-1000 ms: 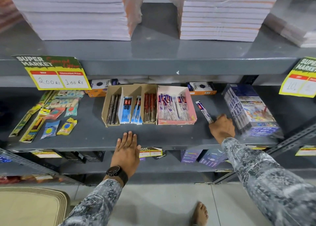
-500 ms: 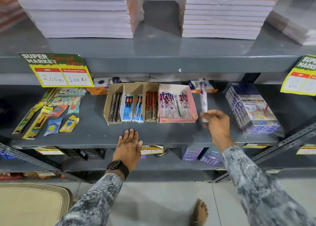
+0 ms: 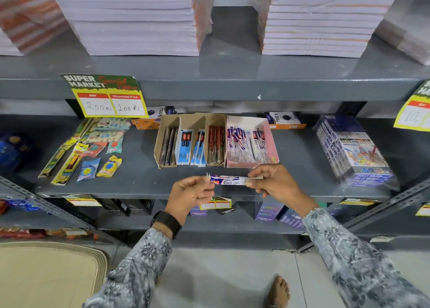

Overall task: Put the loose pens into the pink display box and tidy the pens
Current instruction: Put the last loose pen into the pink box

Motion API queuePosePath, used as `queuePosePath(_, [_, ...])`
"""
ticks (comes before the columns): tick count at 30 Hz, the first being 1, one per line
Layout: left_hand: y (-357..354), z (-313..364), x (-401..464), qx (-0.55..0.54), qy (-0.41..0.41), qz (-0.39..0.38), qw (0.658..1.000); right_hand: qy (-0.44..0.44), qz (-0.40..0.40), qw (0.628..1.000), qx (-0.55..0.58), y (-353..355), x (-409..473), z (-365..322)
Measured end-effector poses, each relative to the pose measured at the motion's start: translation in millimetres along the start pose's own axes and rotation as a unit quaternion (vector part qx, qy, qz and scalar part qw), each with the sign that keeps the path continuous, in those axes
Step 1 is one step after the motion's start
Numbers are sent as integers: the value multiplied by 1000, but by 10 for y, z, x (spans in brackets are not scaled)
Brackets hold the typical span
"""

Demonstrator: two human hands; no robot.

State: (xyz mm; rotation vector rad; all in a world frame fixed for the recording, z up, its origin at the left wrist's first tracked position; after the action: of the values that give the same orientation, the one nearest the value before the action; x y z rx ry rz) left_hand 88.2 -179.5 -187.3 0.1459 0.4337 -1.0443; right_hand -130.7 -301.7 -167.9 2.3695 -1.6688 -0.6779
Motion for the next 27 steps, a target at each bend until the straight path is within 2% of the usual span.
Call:
queuePosePath(4, [72, -8, 53, 33, -19, 34, 999, -3, -5, 1000, -5, -23, -55, -5])
queuePosePath(8, [169, 84, 130, 51, -67, 88, 993, 7, -52, 998, -28, -121, -108, -60])
queuePosePath(12, [107, 245, 195, 41, -97, 93, 990, 28, -101, 993, -62, -200, -109, -227])
queuePosePath(15, [142, 299, 249, 54, -138, 118, 982, 51, -43, 997, -37, -49, 10, -395])
queuePosePath(16, [186, 323, 258, 114, -172, 143, 968, 56, 5, 998, -13, 67, 80, -449])
queuePosePath(18, [203, 303, 274, 312, -227, 165, 908, 54, 112, 992, 28, 329, 272, -470])
queuePosePath(20, [121, 46, 349, 486, -228, 106, 837, 30, 197, 980, 5, 522, 457, -427])
queuePosePath(22, [82, -238, 397, 598, -226, 53, 767, 9, 243, 966, -91, 638, 616, -384])
queuePosePath(24, [84, -320, 410, 624, -244, 57, 740, -6, 259, 949, -181, 683, 690, -356])
queuePosePath(27, [67, -306, 417, 627, -251, 65, 734, 3, 223, 921, -318, 573, 678, -361])
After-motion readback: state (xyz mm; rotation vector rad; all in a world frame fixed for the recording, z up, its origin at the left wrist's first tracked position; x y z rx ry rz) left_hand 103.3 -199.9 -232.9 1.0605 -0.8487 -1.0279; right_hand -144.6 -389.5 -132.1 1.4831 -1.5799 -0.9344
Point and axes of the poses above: each hand's wrist, its own x-axis towards the middle knuckle, its own y-axis out of the back of the hand, z = x × y, the point moved 10 cm from there along x, towards the middle knuckle, and after that the axes turned 8 degrees about z, right-handed, at the moved point
